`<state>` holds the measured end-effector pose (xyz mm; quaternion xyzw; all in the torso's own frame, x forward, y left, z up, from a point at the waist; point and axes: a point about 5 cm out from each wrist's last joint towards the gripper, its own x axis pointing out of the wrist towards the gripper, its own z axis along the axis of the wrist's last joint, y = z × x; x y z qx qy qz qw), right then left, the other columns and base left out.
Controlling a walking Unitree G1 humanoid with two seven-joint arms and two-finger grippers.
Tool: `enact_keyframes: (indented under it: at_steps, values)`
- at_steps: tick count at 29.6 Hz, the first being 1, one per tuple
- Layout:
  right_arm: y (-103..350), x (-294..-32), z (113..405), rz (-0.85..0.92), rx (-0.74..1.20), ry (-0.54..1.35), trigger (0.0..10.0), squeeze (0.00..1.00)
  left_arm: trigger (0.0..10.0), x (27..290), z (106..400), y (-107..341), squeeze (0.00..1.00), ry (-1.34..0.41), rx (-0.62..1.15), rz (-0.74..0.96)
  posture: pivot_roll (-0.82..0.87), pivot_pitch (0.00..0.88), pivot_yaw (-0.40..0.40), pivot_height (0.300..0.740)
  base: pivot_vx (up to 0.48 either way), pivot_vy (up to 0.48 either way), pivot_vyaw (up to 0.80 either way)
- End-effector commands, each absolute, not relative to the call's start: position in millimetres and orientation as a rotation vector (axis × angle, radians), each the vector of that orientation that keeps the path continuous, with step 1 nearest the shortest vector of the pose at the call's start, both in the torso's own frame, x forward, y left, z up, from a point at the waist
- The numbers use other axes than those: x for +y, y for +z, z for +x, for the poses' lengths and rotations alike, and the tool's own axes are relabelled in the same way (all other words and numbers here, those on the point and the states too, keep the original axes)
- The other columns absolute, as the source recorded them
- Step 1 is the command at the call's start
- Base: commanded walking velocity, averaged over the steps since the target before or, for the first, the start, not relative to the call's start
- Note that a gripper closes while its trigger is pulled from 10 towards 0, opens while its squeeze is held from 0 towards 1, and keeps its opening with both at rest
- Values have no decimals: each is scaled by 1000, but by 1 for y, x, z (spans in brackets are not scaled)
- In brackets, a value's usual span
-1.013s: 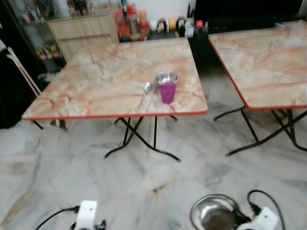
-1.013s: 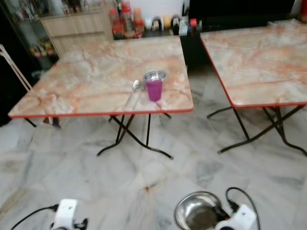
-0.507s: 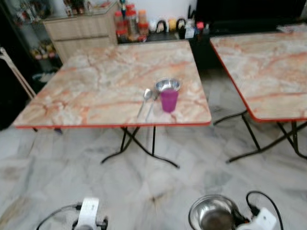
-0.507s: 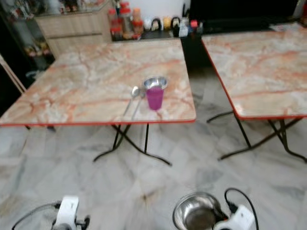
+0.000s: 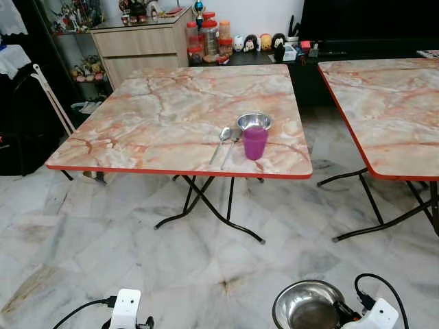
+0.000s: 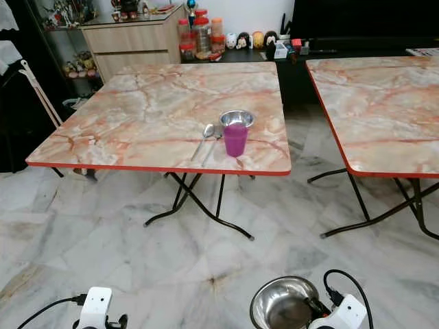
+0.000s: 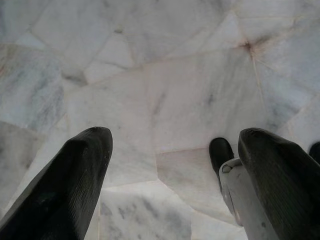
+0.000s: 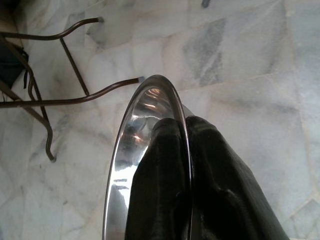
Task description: Setting the table
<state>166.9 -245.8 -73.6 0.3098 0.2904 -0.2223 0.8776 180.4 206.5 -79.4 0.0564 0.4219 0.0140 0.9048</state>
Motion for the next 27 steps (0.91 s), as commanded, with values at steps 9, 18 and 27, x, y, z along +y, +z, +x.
enact_keyframes:
  at_steps: [9, 18, 27]
  values:
    - [-74, -245, 167, 636, 611, -459, 10000, 0, 10000, 211, 178, -80, 0, 25, 881, 145, -74, 0, 73, 740, 0, -265, 0]
    - [-74, -244, 166, 633, 614, -457, 10000, 0, 10000, 211, 177, -80, 0, 20, 882, 145, -75, 0, 71, 740, 0, -262, 0]
    - [-74, -244, 167, 629, 612, -455, 10000, 0, 10000, 211, 178, -80, 0, 21, 878, 144, -78, 0, 73, 740, 0, -267, 0]
